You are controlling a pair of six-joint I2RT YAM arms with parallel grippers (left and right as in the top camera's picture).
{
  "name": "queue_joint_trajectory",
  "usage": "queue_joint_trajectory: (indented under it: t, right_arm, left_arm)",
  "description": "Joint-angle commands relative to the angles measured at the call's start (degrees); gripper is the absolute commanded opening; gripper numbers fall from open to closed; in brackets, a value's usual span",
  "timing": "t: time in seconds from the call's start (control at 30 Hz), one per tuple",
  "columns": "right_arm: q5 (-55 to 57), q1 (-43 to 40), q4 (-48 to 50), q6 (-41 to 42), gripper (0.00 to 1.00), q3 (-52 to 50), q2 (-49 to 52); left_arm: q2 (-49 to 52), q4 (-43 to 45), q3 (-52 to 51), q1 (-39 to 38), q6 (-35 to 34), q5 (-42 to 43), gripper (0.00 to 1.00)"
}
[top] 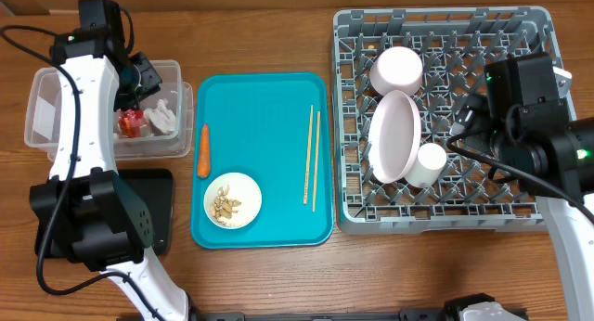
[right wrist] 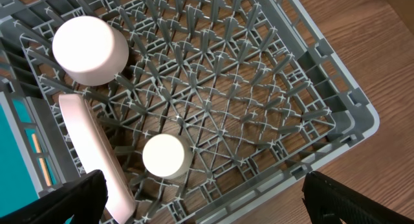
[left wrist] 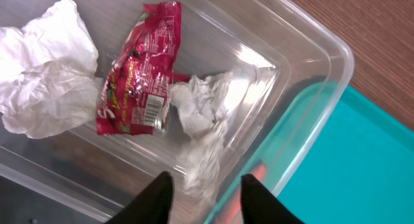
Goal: Sort waste into correct bins and load items into the dishwasher
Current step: 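Carry the crumpled foil into the clear bin and release it, then move the left gripper back over the tray near the peanut bowl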
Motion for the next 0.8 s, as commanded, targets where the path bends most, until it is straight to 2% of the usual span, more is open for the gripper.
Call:
queue_joint_trajectory:
  t: [0.0,0.17,0.3,0.43,0.6,0.67,0.77]
  right_arm:
    - [-0.09,-0.15,0.28,-0.63,1.0,1.11,-0.04]
    - [-0.09,-0.15,0.28,-0.63,1.0,1.11,-0.04]
    - [-0.09,-0.15,0.26,-0.63,1.0,1.11,-0.04]
    - [-0.09,-0.15,0.28,-0.63,1.0,1.11,-0.04]
    - [-0.09,-0.15,0.26,-0.63,1.0,1.11,-0.04]
    - [-0.09,-0.15,0.28,-0.63,1.0,1.11,-0.04]
    - [-0.09,-0.15,0.28,-0.63,1.0,1.11,-0.04]
  left_arm:
    - [0.28,-1.03,-0.15,0.44,1.7,-0.5,0.43]
    - [-0.92,-5.86,-0.13,0.24,1.7,2.23,0.41]
    - [-1.55,-12.17,-0.13,-0.42,1.79,8.7,0.41]
    - [-1.55,-17.73,-0.13,-1.68,5.16,11.82,0.41]
    - [-1.55,-22.77,-0.13,-3.13,5.57,15.1,0.41]
    - [-1.55,-24.7,-0.13,-4.09,5.66,15.19,0.37]
    - [-1.55,-26.14,-0.13,-6.95,8.37,14.95,0.25]
